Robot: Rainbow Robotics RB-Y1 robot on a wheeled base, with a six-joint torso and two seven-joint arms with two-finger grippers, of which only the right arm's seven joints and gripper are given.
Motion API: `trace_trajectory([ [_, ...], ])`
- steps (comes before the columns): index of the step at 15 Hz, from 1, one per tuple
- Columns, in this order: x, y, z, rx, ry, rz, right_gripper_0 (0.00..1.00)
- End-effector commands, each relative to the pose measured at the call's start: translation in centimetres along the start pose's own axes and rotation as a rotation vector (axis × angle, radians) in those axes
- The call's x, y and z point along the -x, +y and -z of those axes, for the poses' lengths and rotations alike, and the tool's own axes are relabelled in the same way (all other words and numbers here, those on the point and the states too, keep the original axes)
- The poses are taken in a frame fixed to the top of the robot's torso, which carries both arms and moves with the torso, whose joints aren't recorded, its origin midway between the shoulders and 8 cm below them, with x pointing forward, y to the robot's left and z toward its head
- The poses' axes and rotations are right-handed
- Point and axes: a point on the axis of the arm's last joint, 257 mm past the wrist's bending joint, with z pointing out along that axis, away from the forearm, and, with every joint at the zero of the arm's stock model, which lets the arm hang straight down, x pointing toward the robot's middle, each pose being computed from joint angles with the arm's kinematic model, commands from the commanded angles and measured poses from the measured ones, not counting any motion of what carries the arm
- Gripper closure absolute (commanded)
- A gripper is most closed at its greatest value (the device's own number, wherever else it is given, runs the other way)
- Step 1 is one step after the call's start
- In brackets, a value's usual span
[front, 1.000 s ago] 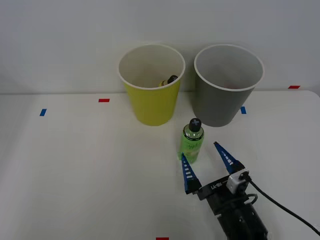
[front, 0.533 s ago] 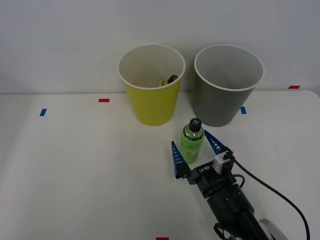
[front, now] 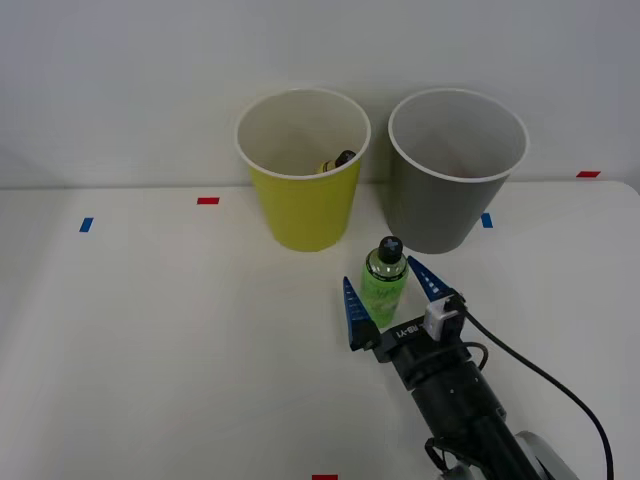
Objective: Put cans in the gray bin, plastic bottles in the light green bin
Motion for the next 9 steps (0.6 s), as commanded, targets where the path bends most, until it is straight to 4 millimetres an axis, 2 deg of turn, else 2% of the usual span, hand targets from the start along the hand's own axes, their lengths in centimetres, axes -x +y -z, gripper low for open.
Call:
trace_trajectory([
  [1, 0.05, -0.37, 0.05, -0.01, -0.001, 0.002, 0.0],
  [9, 0.34, -0.07, -0.34, -0.017, -0.011, 0.009, 0.0],
])
